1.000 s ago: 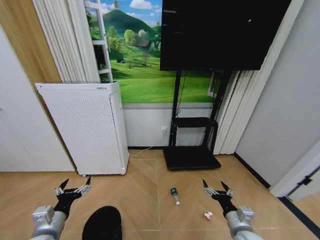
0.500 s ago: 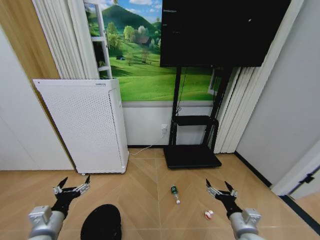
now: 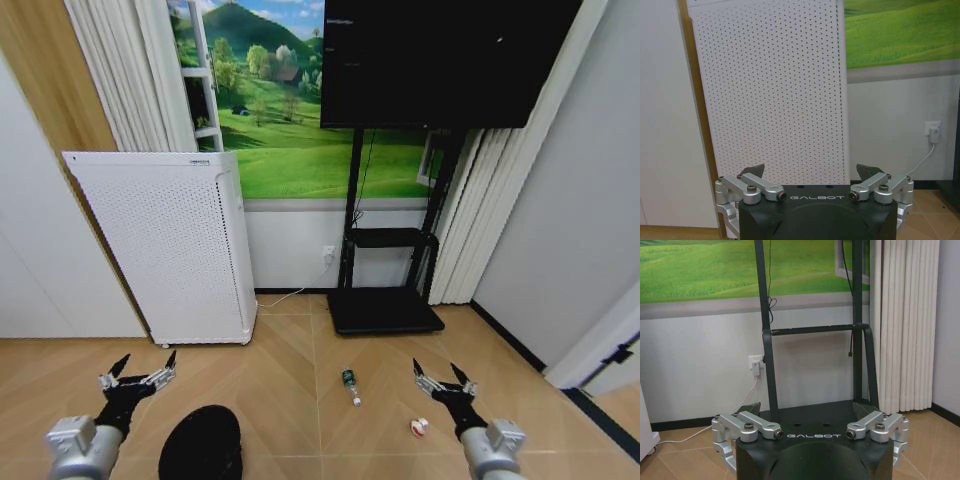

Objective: Pick up the trash bin and place the garbage on the floor into it.

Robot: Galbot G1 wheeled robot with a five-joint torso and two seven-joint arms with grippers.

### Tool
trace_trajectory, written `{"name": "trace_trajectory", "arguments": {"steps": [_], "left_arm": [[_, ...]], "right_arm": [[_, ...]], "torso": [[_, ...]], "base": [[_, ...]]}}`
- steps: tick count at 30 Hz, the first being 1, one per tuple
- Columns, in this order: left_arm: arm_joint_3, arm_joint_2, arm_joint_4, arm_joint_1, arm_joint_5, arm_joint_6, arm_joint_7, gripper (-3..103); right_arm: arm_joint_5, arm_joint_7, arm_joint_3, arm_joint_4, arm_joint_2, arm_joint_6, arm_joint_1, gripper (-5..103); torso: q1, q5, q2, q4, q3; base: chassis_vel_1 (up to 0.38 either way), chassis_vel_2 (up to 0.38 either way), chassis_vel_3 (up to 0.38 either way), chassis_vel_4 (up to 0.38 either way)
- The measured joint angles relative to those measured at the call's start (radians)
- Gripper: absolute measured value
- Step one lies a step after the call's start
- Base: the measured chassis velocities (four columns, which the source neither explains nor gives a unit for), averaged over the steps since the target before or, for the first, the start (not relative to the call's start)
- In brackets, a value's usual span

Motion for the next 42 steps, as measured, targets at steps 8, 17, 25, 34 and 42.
{"name": "trace_trajectory", "arguments": {"steps": [8,17,25,34,42], "left_arm": [[0.005,-0.009,0.0,0.0,0.012,-0.005,0.002,100],[-0.001,-0.02,0.007,0.003,0.013,-0.011,0.01,100],[0.0,-0.025,0.012,0.001,0.016,-0.014,0.015,100],[-0.009,-0.031,0.018,0.004,0.013,-0.019,0.018,100],[-0.034,-0.023,0.034,0.001,0.007,-0.027,0.021,100]], "right_arm": [[0.005,0.0,0.001,-0.013,-0.004,0.006,0.001,100],[0.0,0.0,-0.008,-0.021,-0.011,0.004,0.015,100],[0.001,0.0,-0.008,-0.025,-0.02,0.0,0.018,100],[-0.007,0.0,-0.019,-0.025,-0.02,-0.007,0.017,100],[-0.014,0.001,-0.02,-0.021,-0.016,-0.014,0.021,100]], "torso": [[-0.011,0.0,-0.035,0.0,-0.023],[-0.022,0.0,-0.068,0.0001,-0.046],[-0.031,0.0,-0.102,0.0,-0.072],[-0.042,0.0,-0.14,0.0,-0.098],[-0.049,0.0,-0.172,0.0,-0.122]], "base": [[0.0,0.0,0.0,0.0],[0.0,0.0,0.0,0.0],[0.0,0.0,0.0,0.0],[0.0,0.0,0.0,0.0],[0.0,0.0,0.0,0.0]]}}
